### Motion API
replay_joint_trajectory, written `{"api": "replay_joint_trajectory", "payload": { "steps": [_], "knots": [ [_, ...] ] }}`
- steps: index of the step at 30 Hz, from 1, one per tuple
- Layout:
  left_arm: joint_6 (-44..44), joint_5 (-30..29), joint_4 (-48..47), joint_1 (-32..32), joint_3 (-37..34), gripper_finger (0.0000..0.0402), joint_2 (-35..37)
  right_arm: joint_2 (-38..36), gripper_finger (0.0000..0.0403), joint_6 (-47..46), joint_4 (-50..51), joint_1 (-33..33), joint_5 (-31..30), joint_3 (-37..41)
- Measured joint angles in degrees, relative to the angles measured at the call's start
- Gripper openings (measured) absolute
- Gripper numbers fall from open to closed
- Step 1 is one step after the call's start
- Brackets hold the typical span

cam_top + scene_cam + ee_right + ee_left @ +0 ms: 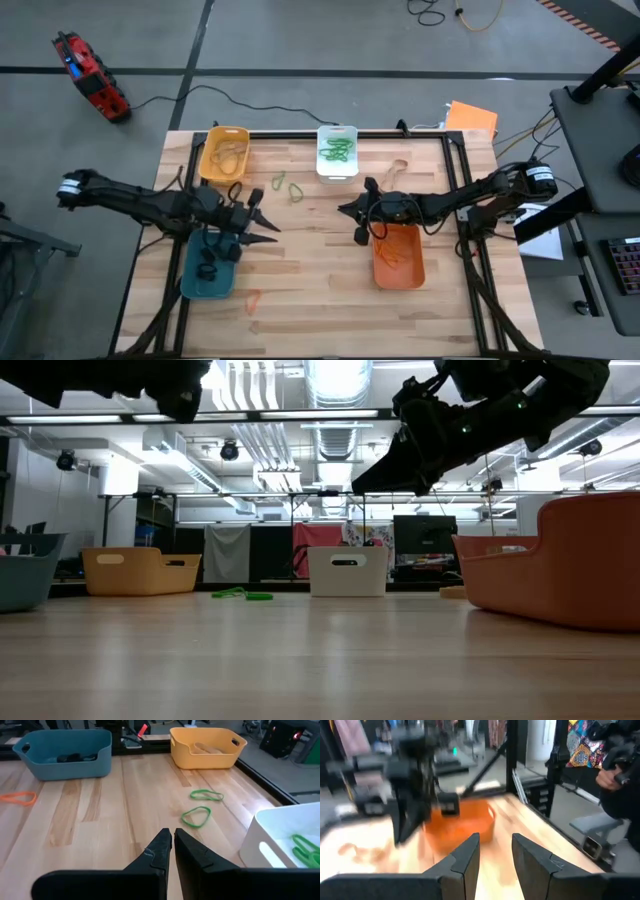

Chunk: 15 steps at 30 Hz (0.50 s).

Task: Sort rubber bands into baskets
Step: Put the right light brown rubber band into the yellow bin

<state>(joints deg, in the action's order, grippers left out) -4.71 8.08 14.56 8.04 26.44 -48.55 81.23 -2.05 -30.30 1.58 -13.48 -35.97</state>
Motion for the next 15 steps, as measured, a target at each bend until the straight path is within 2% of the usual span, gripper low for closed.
{"api": "replay_joint_trajectory", "payload": {
  "steps": [4, 6, 11, 15],
  "knots": [
    [5.8, -0.1, -17.6, -0.3, 4.2, 0.0099, 5.4, -0.4, 0.0018, -2.7, 0.7, 0.0, -4.0, -0.6],
    [7.7, -0.8, -24.2, -0.3, 6.2, 0.0099, 8.1, -0.9, 0.0018, -2.9, 4.6, -0.4, -5.8, -2.2],
    [1.4, -2.2, -25.9, -0.3, 6.0, 0.0099, 13.4, -0.7, 0.0018, -4.4, 19.8, -0.7, -12.4, -10.0],
    [-4.1, -2.2, -27.9, -0.3, 5.7, 0.0099, 16.7, -0.6, 0.0018, -4.5, 27.4, -0.9, -13.6, -15.4]
  ]
}}
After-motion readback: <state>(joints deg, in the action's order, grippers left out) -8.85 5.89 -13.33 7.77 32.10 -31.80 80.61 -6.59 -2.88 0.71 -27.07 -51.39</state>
